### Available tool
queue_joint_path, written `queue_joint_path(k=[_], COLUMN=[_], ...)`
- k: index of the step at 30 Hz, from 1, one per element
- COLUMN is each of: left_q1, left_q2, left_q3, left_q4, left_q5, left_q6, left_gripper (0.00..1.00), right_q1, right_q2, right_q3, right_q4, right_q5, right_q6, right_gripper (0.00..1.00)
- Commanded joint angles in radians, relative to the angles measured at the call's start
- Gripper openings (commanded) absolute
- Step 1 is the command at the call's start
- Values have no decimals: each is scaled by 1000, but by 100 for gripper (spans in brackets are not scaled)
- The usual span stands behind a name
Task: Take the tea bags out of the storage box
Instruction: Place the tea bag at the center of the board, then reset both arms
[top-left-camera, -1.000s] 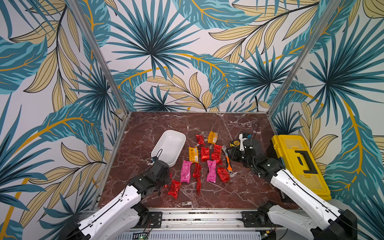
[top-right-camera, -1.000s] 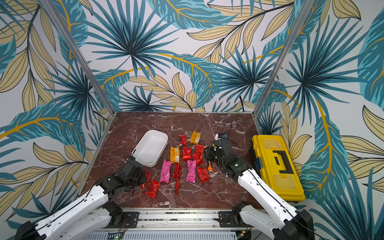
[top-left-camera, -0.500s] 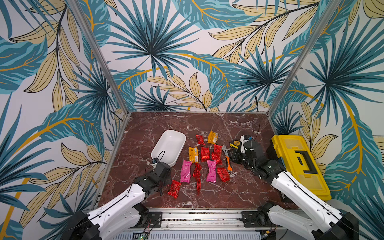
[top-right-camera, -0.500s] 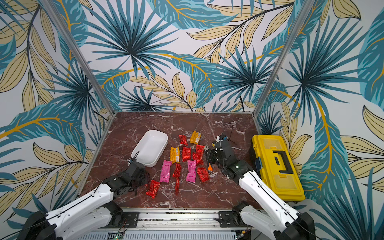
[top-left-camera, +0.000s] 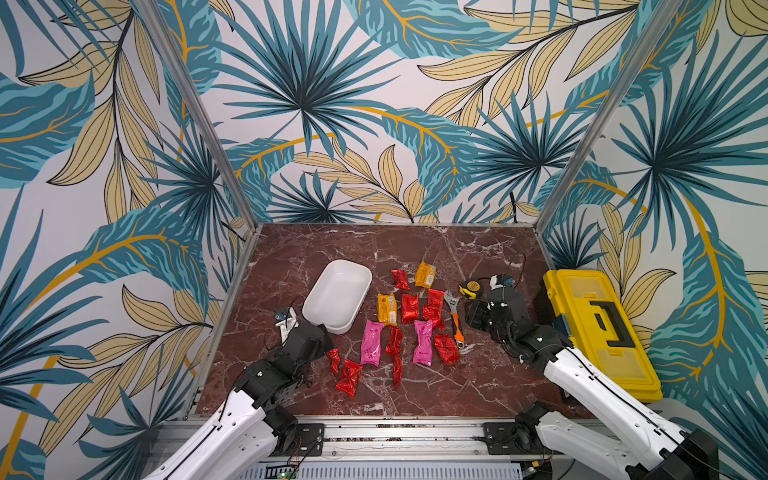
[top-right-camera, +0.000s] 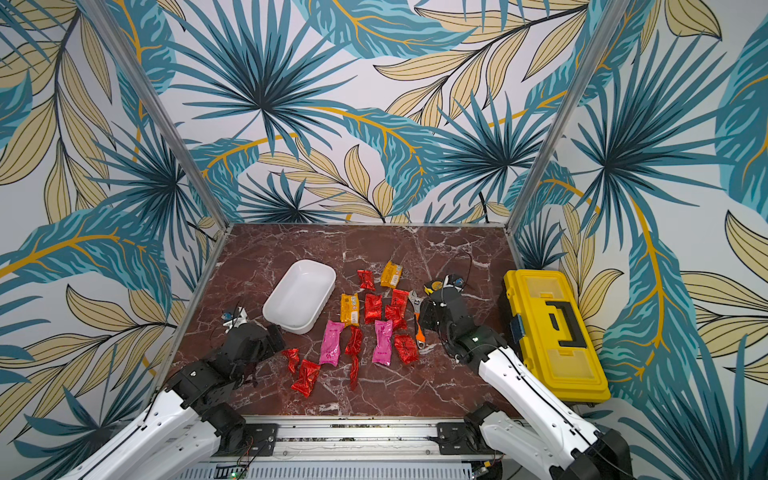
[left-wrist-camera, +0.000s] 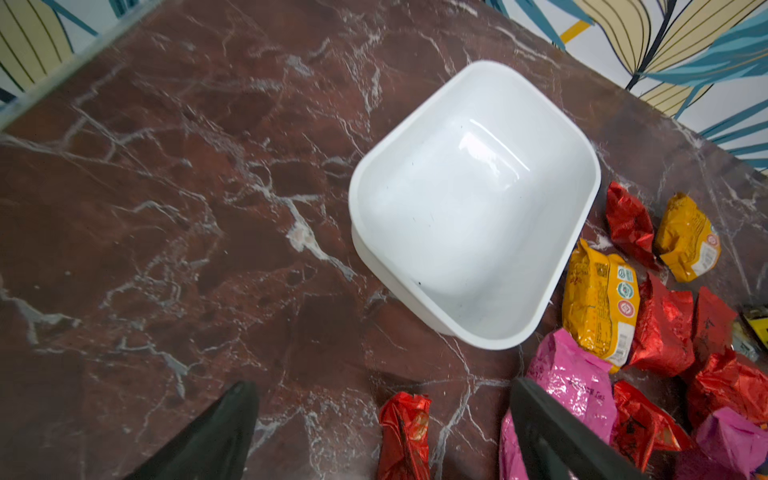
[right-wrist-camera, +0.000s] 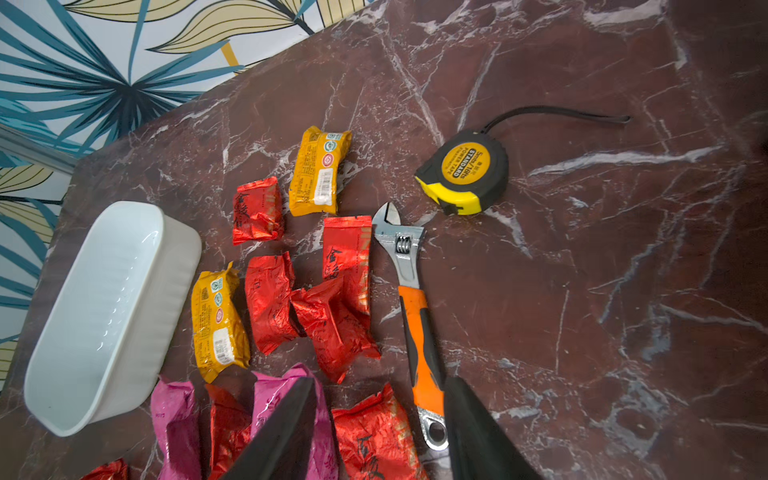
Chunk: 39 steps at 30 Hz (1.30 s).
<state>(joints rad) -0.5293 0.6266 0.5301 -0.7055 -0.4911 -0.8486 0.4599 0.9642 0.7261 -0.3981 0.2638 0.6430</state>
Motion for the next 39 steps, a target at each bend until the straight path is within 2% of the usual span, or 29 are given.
queue_joint_path(k=[1, 4, 8, 13, 17, 22, 25, 28, 33, 37, 39], left_q1=[107, 220, 334, 466, 551, 583, 610, 629, 633, 633, 634], left_q2=[-11, 9, 83, 224, 276, 283, 306, 347, 389, 393, 407], left_q3=[57, 49, 42, 24, -34, -110, -120, -128, -139, -176, -192], left_q4=[19, 147, 315, 486, 664, 832, 862, 903, 957, 1037, 1084], left_q5=[-31, 17, 67, 128, 230, 251, 289, 305, 313, 327, 353], left_q6=[147, 267, 385, 437, 499, 610, 608, 626, 706, 699, 695], left_gripper=[100, 100, 100, 100, 100, 100, 100, 100, 100, 100, 100], right_q1=[-27, -69, -135, -231, -305, -342, -346, -348, -365, -375, -377], right_q2=[6, 13, 25, 65, 136, 229, 286, 377, 460, 489, 513], right_q3=[-15, -15, -34, -90, -106, -155, -197, -173, -177, -201, -228], right_q4=[7, 33, 87, 249, 355, 553, 713, 765, 894, 1015, 1080], right_q5=[78, 89, 119, 147, 144, 144, 117, 88, 64, -6, 1], right_q6=[-30, -60, -108, -218, -297, -463, -578, -656, -669, -642, -632], right_gripper=[56, 57, 66, 75, 80, 82, 84, 84, 84, 84, 84])
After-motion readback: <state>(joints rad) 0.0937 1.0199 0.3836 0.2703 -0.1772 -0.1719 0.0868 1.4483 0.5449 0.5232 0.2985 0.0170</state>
